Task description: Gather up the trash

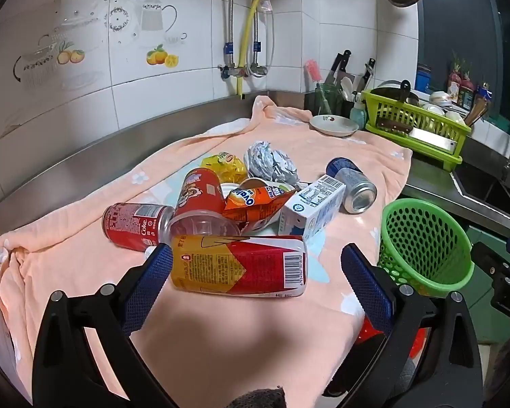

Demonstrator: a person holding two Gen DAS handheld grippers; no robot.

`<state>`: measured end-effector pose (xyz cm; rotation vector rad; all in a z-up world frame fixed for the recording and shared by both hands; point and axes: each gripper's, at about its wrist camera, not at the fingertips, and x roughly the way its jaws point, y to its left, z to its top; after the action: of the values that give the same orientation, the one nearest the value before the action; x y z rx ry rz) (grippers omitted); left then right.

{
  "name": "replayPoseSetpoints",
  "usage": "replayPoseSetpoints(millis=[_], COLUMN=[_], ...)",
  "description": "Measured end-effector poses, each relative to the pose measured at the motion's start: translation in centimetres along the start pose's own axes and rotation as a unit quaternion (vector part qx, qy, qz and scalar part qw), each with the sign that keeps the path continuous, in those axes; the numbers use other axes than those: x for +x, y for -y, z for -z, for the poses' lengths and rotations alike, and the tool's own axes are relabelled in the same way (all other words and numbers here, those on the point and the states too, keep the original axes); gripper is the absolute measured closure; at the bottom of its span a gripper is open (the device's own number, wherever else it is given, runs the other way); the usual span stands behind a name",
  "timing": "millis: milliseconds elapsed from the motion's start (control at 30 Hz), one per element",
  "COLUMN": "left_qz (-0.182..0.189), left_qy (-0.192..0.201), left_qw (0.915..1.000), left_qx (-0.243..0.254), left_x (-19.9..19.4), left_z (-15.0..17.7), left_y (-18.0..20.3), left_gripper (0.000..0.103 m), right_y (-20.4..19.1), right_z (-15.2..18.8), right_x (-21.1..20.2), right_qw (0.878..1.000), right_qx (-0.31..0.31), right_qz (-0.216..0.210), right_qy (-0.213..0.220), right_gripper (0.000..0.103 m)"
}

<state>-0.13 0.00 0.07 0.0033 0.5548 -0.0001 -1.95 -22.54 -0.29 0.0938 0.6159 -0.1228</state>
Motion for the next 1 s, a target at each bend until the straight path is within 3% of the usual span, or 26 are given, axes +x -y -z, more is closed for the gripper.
replayPoseSetpoints(millis=[1000], left_qz=[0.005], left_qy=[-0.014], left_qw=[0.9999], left_qx=[0.003], left_x=[0.46], left_z=[0.0], left_y=[0.28], left_gripper=[0.005], right_y=[-0.19], right_z=[0.28], right_x=[0.33], right_qw=[1.0], right_qx=[0.003], right_qz=[-0.002], right_qy=[-0.005], right_gripper=[0.006])
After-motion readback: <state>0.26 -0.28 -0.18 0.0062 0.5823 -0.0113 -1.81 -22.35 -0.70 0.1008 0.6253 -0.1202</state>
